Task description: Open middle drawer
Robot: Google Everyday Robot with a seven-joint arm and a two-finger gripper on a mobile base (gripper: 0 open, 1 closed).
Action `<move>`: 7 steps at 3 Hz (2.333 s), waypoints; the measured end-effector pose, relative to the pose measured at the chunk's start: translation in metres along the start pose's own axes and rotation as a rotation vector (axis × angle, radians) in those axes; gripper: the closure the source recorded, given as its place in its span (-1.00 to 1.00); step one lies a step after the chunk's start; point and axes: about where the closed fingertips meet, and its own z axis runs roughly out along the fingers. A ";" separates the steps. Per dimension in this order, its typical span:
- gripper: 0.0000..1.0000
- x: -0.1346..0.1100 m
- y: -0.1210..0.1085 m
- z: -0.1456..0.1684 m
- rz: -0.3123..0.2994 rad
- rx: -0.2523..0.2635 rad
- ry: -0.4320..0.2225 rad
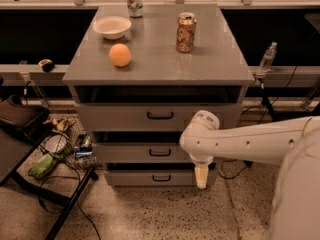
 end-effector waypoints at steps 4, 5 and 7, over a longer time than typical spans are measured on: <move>-0.17 -0.037 -0.040 0.094 0.078 -0.172 -0.117; 0.45 -0.027 -0.042 0.085 0.106 -0.156 -0.120; 1.00 -0.024 -0.041 0.082 0.106 -0.156 -0.120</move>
Offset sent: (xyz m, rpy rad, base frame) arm 0.0727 0.0086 -0.0808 0.1406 0.1470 -0.0702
